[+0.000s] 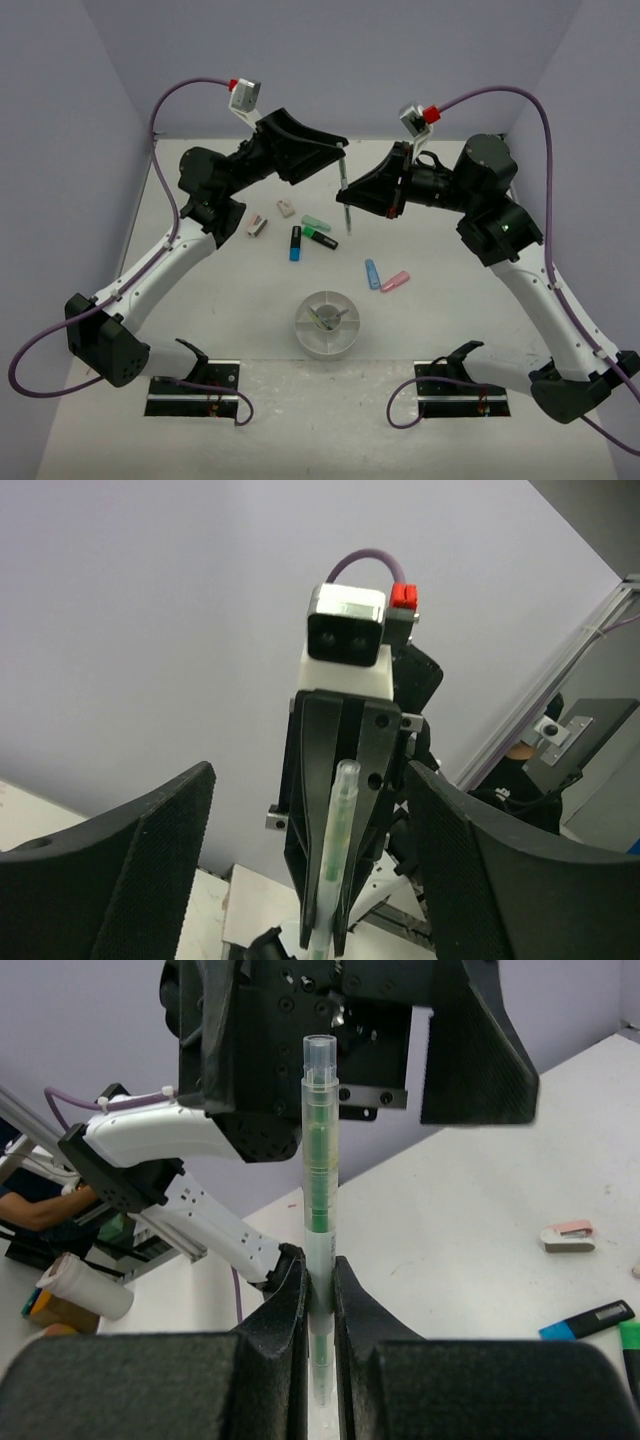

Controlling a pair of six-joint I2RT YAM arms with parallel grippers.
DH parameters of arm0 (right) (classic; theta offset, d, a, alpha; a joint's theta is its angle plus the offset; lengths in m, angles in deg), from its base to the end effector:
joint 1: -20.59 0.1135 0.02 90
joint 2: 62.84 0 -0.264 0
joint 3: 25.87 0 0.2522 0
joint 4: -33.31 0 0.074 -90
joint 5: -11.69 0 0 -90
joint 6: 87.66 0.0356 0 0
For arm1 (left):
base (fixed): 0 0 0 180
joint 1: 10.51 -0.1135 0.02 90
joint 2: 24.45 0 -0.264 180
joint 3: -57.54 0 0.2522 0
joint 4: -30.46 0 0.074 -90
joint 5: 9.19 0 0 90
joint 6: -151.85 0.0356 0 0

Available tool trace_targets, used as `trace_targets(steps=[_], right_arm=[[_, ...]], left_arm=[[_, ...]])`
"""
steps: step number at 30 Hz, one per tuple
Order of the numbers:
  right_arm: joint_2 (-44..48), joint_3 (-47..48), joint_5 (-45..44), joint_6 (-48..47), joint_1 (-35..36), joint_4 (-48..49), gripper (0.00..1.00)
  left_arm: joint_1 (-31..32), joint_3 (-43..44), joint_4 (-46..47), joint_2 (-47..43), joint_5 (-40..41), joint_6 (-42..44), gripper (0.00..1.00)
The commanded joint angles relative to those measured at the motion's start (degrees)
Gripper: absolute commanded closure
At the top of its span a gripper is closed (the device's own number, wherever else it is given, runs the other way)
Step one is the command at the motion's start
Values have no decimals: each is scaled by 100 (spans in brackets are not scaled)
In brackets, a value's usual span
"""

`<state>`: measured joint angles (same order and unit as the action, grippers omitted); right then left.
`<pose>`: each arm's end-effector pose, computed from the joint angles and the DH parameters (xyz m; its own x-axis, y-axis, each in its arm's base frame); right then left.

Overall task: Sort the stationery into containers
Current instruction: Close the pen cap on the pen.

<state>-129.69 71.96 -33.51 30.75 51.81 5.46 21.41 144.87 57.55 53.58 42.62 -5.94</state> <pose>0.1850 0.1415 0.4915 -0.4202 0.1401 -0.8966 -0.8749 0.1995 0.4412 0.2398 -0.1753 0.4730 -0.5855 -0.4926 -0.6439 0.7830 -0.1377 -0.6066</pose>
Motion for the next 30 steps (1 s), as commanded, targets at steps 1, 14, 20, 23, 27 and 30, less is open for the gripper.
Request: trace_targets(steps=[1, 14, 20, 23, 27, 30], right_arm=[[211, -163, 187, -213, 15, -111, 100], [288, -74, 122, -239, 19, -251, 100], [220, 28, 89, -253, 15, -341, 100], [204, 128, 39, -290, 15, -389, 100], [127, 321, 29, -325, 15, -497, 100], [78, 455, -13, -344, 15, -541, 100]], left_arm=[[1, 427, -7, 11, 134, 253, 27], [7, 204, 231, 28, -299, 24, 71], [25, 215, 313, 2, -450, 3, 79], [46, 221, 294, 2, -521, 24, 85], [97, 184, 238, 2, -577, 57, 98], [131, 200, 129, 2, -618, 147, 100]])
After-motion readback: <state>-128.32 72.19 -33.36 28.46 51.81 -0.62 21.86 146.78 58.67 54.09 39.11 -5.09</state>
